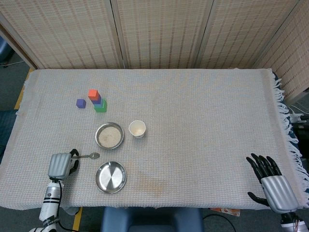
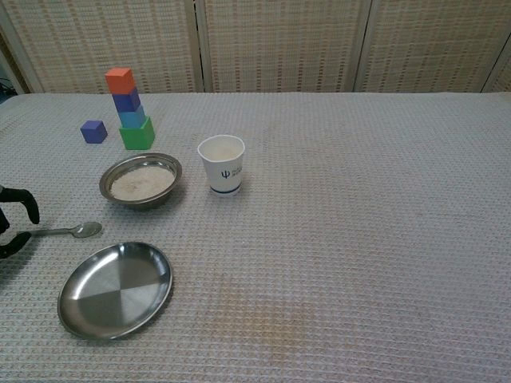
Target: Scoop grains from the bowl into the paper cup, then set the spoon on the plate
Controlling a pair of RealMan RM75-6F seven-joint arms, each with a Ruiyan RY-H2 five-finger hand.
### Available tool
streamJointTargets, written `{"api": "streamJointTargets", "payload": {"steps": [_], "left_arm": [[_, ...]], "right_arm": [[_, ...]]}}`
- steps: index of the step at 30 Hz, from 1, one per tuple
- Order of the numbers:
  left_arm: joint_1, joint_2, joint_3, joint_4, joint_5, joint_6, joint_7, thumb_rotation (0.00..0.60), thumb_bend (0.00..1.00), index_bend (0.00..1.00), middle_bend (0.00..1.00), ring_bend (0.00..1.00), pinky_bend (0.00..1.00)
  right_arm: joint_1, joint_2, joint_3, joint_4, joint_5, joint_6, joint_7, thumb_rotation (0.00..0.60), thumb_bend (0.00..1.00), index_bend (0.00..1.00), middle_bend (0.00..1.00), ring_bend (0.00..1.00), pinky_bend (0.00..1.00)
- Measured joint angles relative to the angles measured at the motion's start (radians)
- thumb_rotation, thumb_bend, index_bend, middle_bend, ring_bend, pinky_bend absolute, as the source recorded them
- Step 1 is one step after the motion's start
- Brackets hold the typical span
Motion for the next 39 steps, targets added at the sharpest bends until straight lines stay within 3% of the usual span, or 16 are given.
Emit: {"api": "streamJointTargets", "payload": {"steps": [25,39], "left_arm": [[-0.042,-0.06,0.008,0.11,-0.041,-0.035,0.061,0.6,0.41,0.46,1.0,1.0,1.0],[-0.046,-0.088,0.014,0.167,-0.025,0.001,0.052,0.6,0.4,0.5,1.0,1.0,1.0]], "right_arm": [[0.003,0.001,0.001,0.001,0.007,-0.01,0.001,0.6,0.04,0.0,0.0,0.0,0.0],[0.005,0.004,-0.003,-0.008,0.012,-0.021,-0.011,0.6,0.04,0.0,0.0,0.0,0.0]]}}
